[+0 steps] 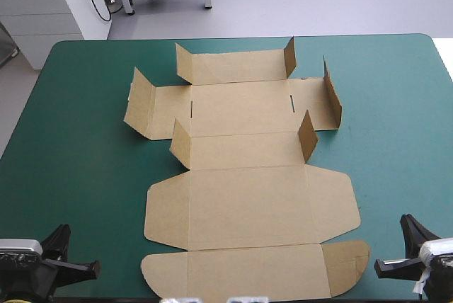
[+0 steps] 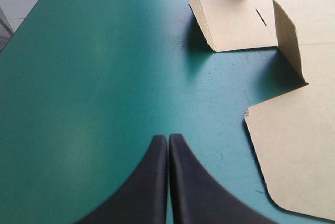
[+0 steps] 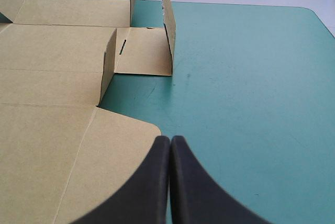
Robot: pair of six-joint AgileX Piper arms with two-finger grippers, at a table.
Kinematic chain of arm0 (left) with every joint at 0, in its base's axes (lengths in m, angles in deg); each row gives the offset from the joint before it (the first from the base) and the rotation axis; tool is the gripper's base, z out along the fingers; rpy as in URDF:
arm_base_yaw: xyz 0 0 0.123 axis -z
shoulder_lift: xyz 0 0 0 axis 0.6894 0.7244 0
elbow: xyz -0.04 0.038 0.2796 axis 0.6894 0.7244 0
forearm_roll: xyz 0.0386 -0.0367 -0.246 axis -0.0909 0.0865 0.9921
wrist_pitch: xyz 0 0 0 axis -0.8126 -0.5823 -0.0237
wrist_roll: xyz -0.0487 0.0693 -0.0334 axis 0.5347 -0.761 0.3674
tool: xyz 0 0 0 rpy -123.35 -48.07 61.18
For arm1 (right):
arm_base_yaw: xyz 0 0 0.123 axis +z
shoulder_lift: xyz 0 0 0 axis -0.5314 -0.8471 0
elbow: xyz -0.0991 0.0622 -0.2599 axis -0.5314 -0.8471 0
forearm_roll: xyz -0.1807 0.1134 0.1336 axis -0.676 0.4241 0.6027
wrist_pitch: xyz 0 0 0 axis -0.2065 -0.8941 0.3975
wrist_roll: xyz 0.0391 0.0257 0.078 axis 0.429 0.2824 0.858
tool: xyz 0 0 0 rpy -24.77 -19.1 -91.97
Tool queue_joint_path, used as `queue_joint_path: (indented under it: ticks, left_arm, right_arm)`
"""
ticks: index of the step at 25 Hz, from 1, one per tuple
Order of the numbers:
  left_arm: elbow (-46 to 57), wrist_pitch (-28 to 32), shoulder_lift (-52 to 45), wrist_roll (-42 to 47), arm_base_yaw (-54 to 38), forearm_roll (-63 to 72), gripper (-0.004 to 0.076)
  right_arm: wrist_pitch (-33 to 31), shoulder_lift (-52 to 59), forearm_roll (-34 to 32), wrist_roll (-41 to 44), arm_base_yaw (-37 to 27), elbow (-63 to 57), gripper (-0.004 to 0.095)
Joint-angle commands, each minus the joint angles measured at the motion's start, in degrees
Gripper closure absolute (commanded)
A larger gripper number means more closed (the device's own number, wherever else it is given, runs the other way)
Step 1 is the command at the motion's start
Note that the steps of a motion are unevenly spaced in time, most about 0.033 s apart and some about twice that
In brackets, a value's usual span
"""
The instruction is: Fold the box
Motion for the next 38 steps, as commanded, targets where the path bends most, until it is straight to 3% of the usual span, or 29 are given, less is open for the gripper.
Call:
queue_joint_path:
  ticks: [1, 12, 15, 20, 26, 31, 38]
  left_arm:
    - [-1.2, 4.3, 1.0, 0.0, 0.4, 0.7, 0.0731]
    - [-1.2, 4.3, 1.0, 0.0, 0.4, 0.7, 0.0731]
    - [-1.2, 4.3, 1.0, 0.0, 0.4, 0.7, 0.0731]
    - [-1.2, 4.3, 1.0, 0.0, 0.4, 0.7, 0.0731]
    - [-1.2, 4.3, 1.0, 0.0, 0.4, 0.7, 0.0731]
    - [-1.2, 4.3, 1.0, 0.0, 0.4, 0.7, 0.0731]
    - [-1.2, 4.3, 1.0, 0.0, 0.4, 0.7, 0.0731]
  right_arm:
    - [4.1, 0.9, -0.6, -0.3, 0.0, 1.5, 0.0929]
    - [4.3, 0.9, -0.6, -0.3, 0.0, 1.5, 0.0929]
    - [8.1, -0.2, -0.6, -0.3, 0.0, 2.4, 0.0928]
    - [8.5, -9.1, 0.0, -2.3, 0.0, 7.8, 0.0927]
    - [8.3, -26.2, 8.3, -10.0, 0.0, 19.3, 0.0927]
    - [1.8, -39.5, 14.4, -12.1, 0.0, 30.4, 0.0927]
    - [-8.8, -58.3, 14.8, -12.1, 0.0, 44.8, 0.0927]
